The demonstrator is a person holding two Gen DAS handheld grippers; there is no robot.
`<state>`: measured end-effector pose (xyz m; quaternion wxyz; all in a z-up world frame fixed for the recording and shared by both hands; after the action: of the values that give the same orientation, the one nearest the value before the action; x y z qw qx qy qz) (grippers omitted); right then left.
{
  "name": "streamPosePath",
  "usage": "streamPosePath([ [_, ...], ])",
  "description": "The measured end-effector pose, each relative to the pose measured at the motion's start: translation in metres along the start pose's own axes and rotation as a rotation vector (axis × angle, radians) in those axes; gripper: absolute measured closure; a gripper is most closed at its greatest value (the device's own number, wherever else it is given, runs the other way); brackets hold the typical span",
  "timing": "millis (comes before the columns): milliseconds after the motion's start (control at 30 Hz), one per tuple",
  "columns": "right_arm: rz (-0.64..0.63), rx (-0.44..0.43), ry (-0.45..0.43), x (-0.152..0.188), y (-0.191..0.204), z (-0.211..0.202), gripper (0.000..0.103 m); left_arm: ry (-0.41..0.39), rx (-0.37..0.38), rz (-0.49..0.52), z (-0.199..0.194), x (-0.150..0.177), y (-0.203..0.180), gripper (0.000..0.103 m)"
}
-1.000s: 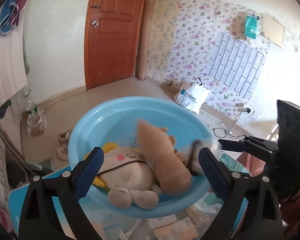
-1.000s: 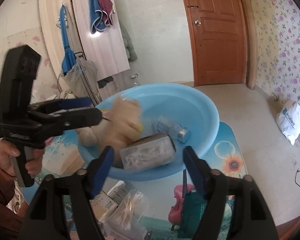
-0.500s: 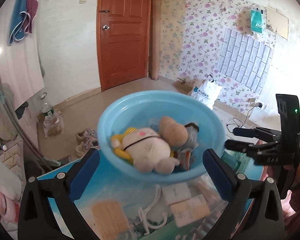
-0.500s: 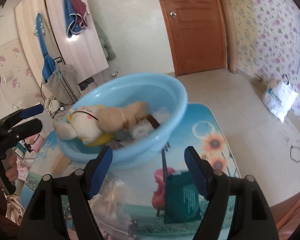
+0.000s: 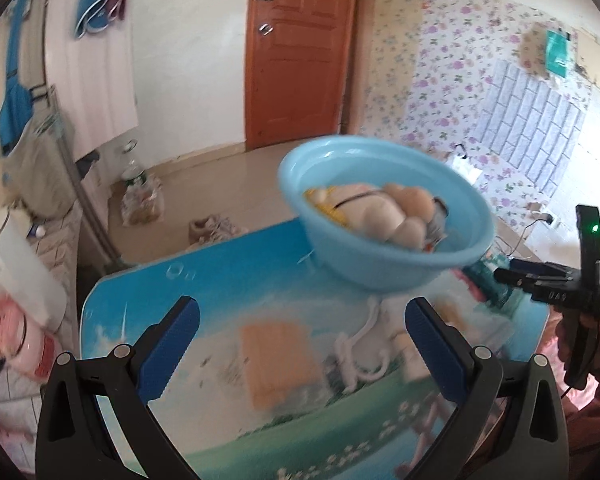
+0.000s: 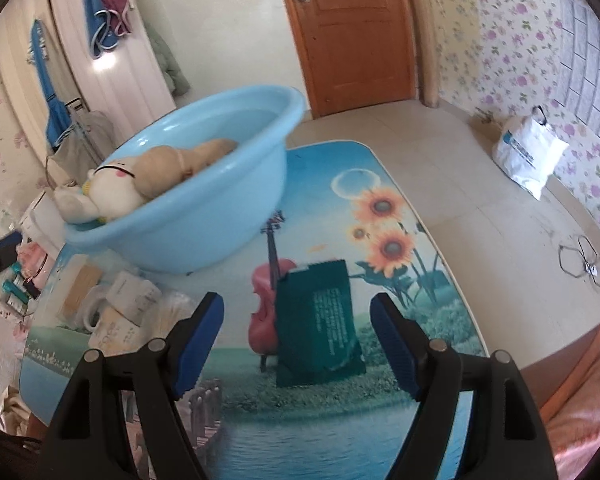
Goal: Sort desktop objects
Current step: 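Withdraw both tools from the basin back over the table items, then grasp the clear toothpick box with the left tool while the right tool grasps the dark green packet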
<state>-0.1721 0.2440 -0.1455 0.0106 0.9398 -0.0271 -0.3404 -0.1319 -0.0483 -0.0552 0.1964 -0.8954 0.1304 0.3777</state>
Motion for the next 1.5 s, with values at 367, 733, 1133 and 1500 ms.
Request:
streamPosePath([
  [367,0.023,0.047,0.017,0.006,0.0,-0.001,0.027,0.063,-0.045,-0.029,0.009,0.027,0.014,0.0],
  [733,0.02,0.085,0.052,0.022,-0.007,-0.003,0.027,0.083,-0.034,-0.061,0.008,0.046,0.028,0.0],
  [1133,0.023,0.125,0.043,0.02,0.0,0.004,0.027,0.168,-0.006,-0.012,0.047,0.05,0.015,0.0],
  [1500,-0.026,0.115,0.02,0.008,0.009,0.018,0.027,0.172,0.017,-0.066,0.061,0.045,0.03,0.0],
])
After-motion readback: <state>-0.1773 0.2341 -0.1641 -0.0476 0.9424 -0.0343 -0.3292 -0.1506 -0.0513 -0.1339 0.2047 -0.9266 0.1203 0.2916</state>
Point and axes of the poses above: each gripper's, at about its wrist camera, not at the fingertips, and z roughly the way its jaws point, y to its left, x to its underside, the point moved 1 cm from there along z, roughly the way its jaws point, and after that the axes turned 14 degrees about x, right-handed, at the moved point
